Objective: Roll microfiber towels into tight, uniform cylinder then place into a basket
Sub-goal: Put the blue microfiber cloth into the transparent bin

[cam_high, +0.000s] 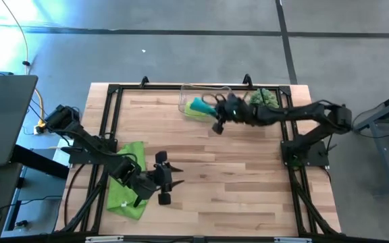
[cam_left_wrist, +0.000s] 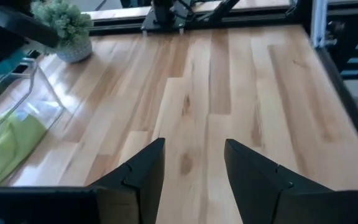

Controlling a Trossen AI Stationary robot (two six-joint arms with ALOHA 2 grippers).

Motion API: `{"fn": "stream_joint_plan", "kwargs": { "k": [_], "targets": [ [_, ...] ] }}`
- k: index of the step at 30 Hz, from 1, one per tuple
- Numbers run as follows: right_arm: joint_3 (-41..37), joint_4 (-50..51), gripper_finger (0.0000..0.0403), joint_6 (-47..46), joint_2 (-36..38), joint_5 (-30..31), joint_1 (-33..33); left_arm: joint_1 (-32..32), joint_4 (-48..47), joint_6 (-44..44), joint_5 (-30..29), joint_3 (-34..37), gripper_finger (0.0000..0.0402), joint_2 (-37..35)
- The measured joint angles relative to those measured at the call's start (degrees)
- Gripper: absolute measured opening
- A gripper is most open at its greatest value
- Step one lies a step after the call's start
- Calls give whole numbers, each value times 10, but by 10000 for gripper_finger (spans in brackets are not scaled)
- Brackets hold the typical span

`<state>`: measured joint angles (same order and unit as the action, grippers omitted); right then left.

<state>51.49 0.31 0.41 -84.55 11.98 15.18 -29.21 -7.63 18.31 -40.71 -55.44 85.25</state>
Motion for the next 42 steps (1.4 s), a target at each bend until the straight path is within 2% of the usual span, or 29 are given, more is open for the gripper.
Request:
{"fn": "stream_joint_plan", "kwargs": {
  "k": [10, 19, 27, 37, 42],
  "targets": [
    [152, 152, 10, 85, -122, -89, 108, 0, -38, 12, -10, 0, 157, 0],
    [216, 169, 10, 142, -215, -111, 143, 0, -59, 61, -10, 0, 157, 0],
    [218, 164, 10, 150, -245, -110, 152, 3, -59, 92, -24, 0, 157, 0],
    [217, 150, 12, 141, -249, -101, 168, 4, -54, 106, -29, 0, 157, 0],
    [217, 151, 47, 150, -249, -89, 168, 4, -54, 106, -32, 0, 156, 0]
  ]
}}
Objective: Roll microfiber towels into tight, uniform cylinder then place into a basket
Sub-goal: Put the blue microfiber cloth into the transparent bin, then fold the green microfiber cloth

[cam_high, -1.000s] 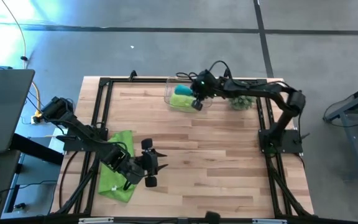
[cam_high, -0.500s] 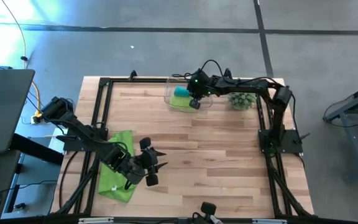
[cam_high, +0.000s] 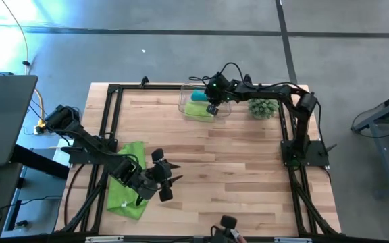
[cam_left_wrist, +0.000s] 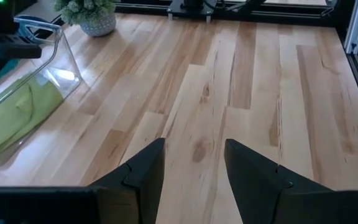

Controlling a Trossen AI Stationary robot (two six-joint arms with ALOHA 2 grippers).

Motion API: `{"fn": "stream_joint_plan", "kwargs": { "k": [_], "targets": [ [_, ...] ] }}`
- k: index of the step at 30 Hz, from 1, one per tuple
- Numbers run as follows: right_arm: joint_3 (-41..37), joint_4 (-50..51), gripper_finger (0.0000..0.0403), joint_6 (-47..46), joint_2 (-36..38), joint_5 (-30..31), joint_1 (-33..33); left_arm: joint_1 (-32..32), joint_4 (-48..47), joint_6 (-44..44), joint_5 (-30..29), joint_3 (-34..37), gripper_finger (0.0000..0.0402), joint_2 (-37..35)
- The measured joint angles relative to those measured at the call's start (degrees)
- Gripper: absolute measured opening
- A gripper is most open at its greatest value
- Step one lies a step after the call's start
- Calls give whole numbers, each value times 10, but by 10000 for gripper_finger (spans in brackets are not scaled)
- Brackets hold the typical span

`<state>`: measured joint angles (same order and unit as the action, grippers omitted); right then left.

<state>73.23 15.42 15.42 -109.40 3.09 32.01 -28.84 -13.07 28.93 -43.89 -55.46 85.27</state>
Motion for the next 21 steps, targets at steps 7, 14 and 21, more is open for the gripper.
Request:
{"fn": "stream_joint_plan", "kwargs": {
  "k": [7, 14, 21],
  "targets": [
    [0, 0, 119, 1, 0, 15, 0, 0, 0, 0, -3, 0, 157, 0],
    [0, 0, 181, 1, 0, 13, 0, 0, 0, 0, -3, 0, 156, 0],
    [3, 16, 207, 2, 0, 13, 0, 0, -7, -1, -3, 0, 156, 0]
  ]
}}
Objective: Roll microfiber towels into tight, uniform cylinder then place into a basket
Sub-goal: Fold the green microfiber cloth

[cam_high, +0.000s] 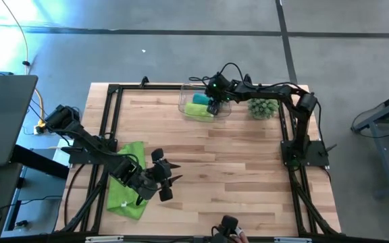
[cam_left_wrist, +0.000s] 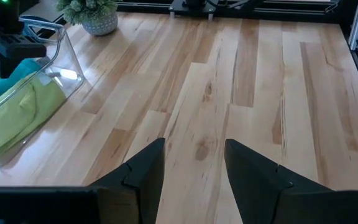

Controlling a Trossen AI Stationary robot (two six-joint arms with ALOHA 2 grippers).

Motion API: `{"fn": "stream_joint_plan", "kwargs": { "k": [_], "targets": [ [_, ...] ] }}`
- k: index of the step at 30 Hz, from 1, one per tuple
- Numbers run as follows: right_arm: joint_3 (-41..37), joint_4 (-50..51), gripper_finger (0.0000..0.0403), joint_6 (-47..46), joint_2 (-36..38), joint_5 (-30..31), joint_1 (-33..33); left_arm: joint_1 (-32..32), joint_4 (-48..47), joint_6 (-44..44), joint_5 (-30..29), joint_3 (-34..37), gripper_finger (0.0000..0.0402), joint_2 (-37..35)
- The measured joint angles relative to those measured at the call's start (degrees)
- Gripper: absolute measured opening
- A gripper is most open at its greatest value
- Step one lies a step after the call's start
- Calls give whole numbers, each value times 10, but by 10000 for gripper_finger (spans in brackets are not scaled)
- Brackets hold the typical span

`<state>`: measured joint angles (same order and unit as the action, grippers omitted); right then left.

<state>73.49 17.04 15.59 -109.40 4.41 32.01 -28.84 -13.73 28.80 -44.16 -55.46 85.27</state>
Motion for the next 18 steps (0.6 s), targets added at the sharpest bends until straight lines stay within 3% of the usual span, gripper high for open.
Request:
{"fn": "stream_joint_plan", "kwargs": {
  "k": [6, 10, 14, 18],
  "targets": [
    [55, 105, 208, -1, 18, 16, -2, 0, -2, 0, 0, 0, 156, 0],
    [121, 235, 208, -24, 34, 6, -14, 4, -2, 6, 0, 0, 156, 0],
    [176, 344, 208, -56, 49, -110, -34, 10, -22, 49, 16, 0, 156, 0],
    [199, 410, 208, -72, 66, -252, -73, 17, -114, 134, 107, 0, 156, 0]
  ]
}}
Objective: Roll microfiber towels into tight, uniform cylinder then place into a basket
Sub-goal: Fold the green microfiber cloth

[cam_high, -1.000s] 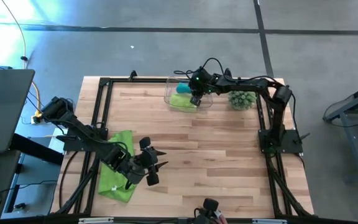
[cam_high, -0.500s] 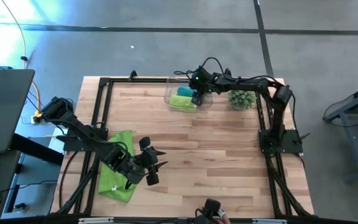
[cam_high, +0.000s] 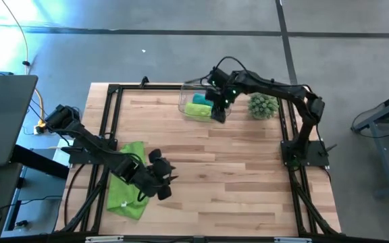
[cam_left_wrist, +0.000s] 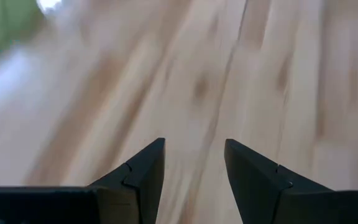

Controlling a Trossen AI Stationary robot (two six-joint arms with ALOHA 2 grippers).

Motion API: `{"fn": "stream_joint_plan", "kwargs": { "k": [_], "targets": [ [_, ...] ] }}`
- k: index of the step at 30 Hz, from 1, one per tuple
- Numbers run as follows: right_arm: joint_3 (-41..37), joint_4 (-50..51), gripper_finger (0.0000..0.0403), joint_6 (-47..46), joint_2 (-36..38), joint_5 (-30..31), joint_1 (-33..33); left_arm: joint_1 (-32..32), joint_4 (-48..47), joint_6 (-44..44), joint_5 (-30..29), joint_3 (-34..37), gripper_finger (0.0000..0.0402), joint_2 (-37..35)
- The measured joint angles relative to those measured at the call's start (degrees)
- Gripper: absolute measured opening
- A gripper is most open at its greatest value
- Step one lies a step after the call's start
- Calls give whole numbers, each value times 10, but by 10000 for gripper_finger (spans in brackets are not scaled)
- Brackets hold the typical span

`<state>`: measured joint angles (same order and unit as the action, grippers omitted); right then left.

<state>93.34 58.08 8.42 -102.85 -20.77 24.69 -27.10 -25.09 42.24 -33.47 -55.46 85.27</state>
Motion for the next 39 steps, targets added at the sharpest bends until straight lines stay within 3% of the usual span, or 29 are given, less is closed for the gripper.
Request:
{"fn": "stream_joint_plan", "kwargs": {
  "k": [5, 8, 12, 16, 19, 28, 39],
  "targets": [
    [-20, 36, 208, -59, 30, -35, -68, 1, -200, 119, 137, 0, 156, 0],
    [-49, 43, 208, -49, 48, -54, -109, -6, -309, 184, 177, 2, 156, 0],
    [-86, 26, 208, -100, 63, -82, -161, -15, -361, 241, 221, 31, 156, -1],
    [-98, 29, 208, -159, 65, -46, -195, -18, -331, 282, 294, 76, 156, 0],
    [-99, 28, 208, -165, 65, -35, -210, -18, -286, 322, 310, 111, 156, 0],
    [-99, 14, 208, -155, 65, -27, -231, -18, -208, 361, 309, 128, 156, 1],
    [-99, -9, 208, -155, 65, -21, -229, -17, -152, 356, 275, 115, 156, 82]
  ]
}}
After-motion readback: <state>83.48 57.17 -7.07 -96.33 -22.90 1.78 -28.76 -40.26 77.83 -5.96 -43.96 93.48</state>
